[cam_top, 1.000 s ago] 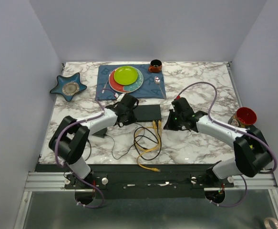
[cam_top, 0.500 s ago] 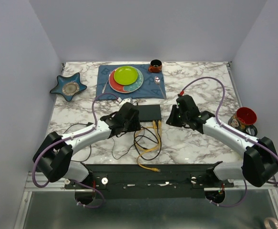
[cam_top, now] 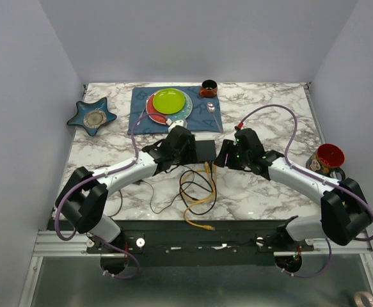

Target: Pull the plug from the switch port

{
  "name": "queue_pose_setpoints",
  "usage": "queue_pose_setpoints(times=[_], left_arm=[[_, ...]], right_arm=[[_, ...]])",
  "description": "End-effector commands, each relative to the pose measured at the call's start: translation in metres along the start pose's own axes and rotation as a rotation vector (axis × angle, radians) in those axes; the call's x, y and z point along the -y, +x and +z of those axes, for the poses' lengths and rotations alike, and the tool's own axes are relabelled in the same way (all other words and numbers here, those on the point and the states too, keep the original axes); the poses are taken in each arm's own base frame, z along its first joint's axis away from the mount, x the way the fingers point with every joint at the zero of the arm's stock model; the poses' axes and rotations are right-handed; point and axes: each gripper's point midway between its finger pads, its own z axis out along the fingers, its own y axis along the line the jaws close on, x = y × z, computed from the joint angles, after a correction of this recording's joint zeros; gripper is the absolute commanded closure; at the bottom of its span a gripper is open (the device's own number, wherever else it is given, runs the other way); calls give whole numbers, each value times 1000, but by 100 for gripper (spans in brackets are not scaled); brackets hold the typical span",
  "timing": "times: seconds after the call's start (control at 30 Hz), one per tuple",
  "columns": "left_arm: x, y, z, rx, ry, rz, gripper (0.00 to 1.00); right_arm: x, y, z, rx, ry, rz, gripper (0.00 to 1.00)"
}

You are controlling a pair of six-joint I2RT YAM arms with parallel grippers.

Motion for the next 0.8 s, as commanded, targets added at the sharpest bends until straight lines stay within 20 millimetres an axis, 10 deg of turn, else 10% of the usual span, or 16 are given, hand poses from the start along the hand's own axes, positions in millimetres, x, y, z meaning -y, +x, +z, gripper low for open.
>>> queue_pose_setpoints(times=[0.0,0.2,0.77], left_arm=[[11,-8,6,-5,106,-62,36],[10,20,11,-88,137,23,30],[-76,66,-12,-117,-201,94,28]], right_arm=[[-17,-3,10,32,-98,29,38],[-27,-4,12,20,-146,12,42],[-2,19,-10,27,-99,17,43]])
